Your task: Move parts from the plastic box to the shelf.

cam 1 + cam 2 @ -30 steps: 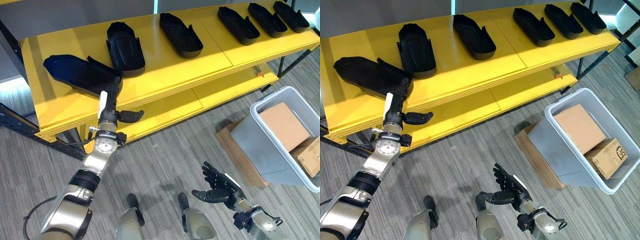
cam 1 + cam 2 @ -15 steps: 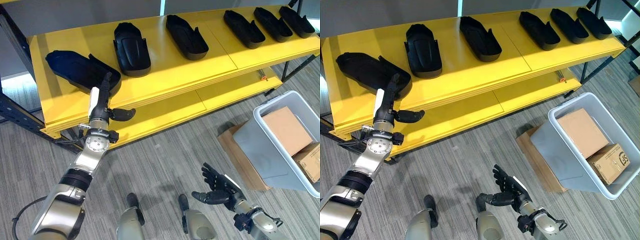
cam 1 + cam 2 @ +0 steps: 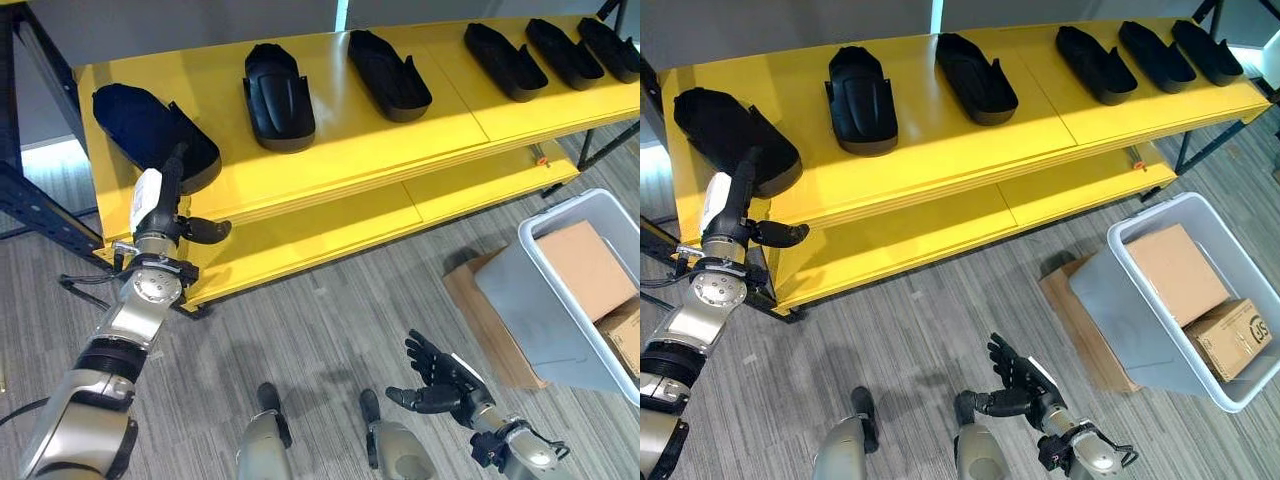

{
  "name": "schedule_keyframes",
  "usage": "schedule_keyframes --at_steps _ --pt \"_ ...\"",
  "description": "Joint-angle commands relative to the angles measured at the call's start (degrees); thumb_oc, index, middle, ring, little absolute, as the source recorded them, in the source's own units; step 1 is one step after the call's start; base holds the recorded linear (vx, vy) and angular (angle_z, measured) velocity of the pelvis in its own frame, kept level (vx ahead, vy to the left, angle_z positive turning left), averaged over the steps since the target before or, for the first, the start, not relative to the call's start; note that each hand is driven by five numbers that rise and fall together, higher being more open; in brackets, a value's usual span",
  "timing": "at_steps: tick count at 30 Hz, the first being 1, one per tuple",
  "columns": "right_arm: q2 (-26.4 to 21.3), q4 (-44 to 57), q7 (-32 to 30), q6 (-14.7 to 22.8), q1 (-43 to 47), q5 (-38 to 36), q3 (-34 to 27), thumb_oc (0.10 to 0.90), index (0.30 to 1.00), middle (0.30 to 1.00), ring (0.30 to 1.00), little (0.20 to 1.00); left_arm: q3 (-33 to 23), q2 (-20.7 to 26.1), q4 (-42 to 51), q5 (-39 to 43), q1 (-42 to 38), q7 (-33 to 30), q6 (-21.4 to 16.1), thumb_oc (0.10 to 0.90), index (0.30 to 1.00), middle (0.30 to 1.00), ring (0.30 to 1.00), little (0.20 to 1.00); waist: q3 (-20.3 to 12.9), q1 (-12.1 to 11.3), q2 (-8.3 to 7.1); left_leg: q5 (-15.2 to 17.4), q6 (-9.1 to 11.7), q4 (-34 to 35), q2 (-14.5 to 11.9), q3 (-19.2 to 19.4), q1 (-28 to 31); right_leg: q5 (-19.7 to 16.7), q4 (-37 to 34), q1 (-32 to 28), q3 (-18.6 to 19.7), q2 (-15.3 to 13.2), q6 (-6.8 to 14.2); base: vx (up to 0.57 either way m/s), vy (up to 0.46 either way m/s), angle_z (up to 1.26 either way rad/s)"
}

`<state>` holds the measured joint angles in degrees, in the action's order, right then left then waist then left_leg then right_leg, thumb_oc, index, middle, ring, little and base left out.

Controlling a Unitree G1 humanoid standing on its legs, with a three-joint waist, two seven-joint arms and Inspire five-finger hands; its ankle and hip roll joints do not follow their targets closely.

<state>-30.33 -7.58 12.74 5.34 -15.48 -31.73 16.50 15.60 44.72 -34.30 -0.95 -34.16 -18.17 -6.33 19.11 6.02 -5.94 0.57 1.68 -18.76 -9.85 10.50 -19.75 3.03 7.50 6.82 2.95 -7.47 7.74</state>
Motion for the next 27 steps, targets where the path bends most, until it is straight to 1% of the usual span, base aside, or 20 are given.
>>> schedule_keyframes --at_steps 1,11,27 --pt "-2.72 3.51 1.76 4.99 -2.04 -2.71 -4.78 0.900 1.000 1.000 1.000 1.000 -3.52 4.31 0.45 -2.95 -2.00 -2.46 -3.31 0.900 1.000 1.000 1.000 1.000 -5.13 -0.04 0.01 -2.47 5.52 -3.73 -5.29 -5.54 -7.24 6.18 2.30 -4.41 -0.69 -2.97 0.19 0.01 0.000 0.08" --pt "-2.60 3.28 2.16 5.04 -2.34 -2.79 -5.55 0.900 1.000 1.000 1.000 1.000 -6.03 8.65 1.21 -4.68 0.51 -2.30 -3.29 0.900 1.000 1.000 1.000 1.000 -4.74 -0.89 0.41 -2.82 5.64 -3.63 -5.21 -5.89 -7.39 6.65 2.47 -4.84 -1.13 -2.92 0.09 0.00 -0.001 0.02" --pt "-2.70 3.37 2.31 5.02 -2.26 -2.75 -6.05 0.900 1.000 1.000 1.000 1.000 -7.49 12.16 1.31 -5.59 1.00 -2.09 -3.04 0.900 1.000 1.000 1.000 1.000 -4.47 -1.43 0.97 -2.94 5.61 -3.78 -5.10 -6.28 -7.36 7.02 2.84 -5.15 -1.42 -2.89 0.08 0.00 -0.001 0.00"
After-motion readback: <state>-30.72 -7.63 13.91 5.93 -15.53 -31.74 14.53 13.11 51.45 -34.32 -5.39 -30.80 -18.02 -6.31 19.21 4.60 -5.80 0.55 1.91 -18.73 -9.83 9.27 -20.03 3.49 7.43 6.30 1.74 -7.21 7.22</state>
